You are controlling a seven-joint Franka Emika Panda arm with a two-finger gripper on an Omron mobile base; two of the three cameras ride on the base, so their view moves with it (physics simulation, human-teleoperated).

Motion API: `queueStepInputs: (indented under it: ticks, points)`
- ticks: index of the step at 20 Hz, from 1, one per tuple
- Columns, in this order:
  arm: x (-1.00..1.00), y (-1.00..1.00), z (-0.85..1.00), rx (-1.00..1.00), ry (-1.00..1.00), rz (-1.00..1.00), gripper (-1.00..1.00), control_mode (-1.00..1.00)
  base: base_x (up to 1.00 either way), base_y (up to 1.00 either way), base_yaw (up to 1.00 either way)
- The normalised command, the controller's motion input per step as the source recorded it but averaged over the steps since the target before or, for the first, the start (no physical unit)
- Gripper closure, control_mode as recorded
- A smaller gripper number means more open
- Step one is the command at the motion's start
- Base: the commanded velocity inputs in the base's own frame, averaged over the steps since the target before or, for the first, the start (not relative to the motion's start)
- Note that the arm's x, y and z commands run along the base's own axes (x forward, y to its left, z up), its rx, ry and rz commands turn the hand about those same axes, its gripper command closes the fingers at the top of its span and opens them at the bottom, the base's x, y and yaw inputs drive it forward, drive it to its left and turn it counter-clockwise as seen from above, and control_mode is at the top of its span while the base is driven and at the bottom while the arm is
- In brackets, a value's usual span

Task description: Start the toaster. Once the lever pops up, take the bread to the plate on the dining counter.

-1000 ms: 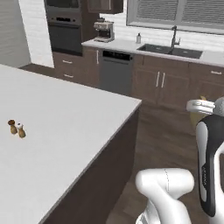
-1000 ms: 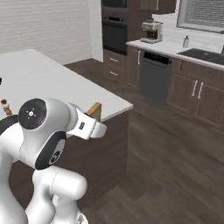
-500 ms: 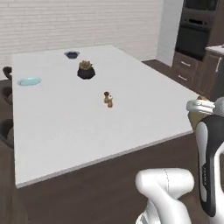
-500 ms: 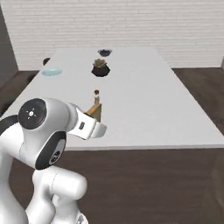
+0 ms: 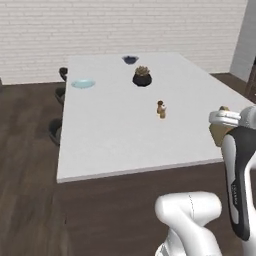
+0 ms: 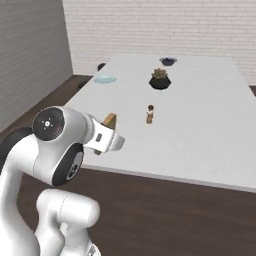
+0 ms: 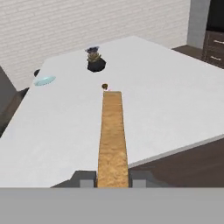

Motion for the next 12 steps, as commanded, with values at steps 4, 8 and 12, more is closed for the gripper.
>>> queueStepInputs:
  ticks: [4, 8, 12]
  points:
    - [0.0, 0.0, 0.0, 0.0, 0.0, 0.0, 1.0, 1.0, -0.55, 1.0, 0.19]
    - [0.0, 0.0, 0.0, 0.0, 0.0, 0.0, 1.0, 1.0, -0.46, 1.0, 0.19]
    - [0.0, 0.0, 0.0, 0.0, 0.0, 0.0, 1.0, 1.0, -0.25, 1.0, 0.2]
